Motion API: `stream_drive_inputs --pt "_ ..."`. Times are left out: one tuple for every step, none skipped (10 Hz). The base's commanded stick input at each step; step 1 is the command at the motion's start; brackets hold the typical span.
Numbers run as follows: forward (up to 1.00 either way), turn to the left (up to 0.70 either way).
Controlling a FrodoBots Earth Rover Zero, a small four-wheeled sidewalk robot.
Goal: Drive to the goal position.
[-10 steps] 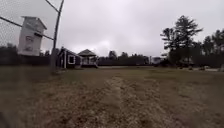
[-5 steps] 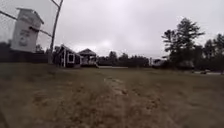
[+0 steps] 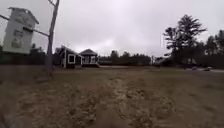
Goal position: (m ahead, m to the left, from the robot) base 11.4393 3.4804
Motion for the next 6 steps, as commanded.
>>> stream_drive_inputs --pt "0.70 0.00" --pt "0.70 0.00" --pt "0.70 0.00" --pt "0.70 0.00" --pt "0.70 0.00" --pt "0.70 0.00"
